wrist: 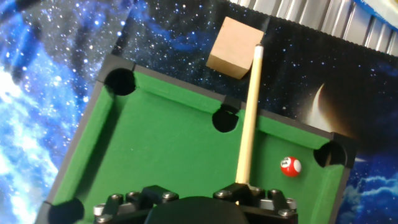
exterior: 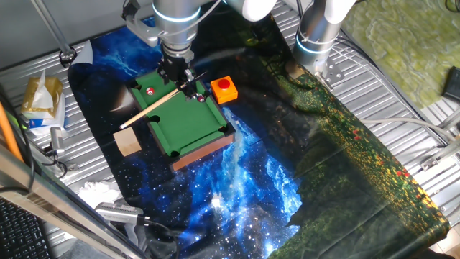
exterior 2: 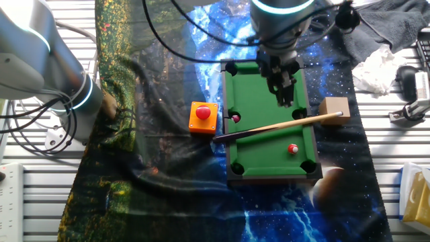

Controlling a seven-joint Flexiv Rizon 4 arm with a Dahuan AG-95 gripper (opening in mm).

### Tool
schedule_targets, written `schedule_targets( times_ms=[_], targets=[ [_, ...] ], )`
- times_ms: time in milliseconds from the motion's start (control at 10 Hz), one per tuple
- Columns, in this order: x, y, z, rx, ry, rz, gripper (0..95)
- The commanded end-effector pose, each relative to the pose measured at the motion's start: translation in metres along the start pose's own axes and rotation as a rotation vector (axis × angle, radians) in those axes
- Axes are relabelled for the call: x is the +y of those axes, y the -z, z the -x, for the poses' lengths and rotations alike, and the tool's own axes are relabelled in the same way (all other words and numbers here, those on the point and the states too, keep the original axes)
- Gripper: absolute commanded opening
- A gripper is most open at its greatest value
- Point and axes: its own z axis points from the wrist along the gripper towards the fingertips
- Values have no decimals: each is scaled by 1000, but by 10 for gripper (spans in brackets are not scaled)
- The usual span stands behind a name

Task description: Hit the pool ball

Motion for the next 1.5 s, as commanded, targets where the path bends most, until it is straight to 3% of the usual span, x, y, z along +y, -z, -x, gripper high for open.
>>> schedule_targets(
  times_ms=[100, 900, 1500],
  targets=[
    [-8, -10, -5, -10, 13, 1, 760],
    [-66, -34, -14, -18, 68, 10, 760],
    [-73, -59, -11, -19, 54, 7, 760]
  ],
)
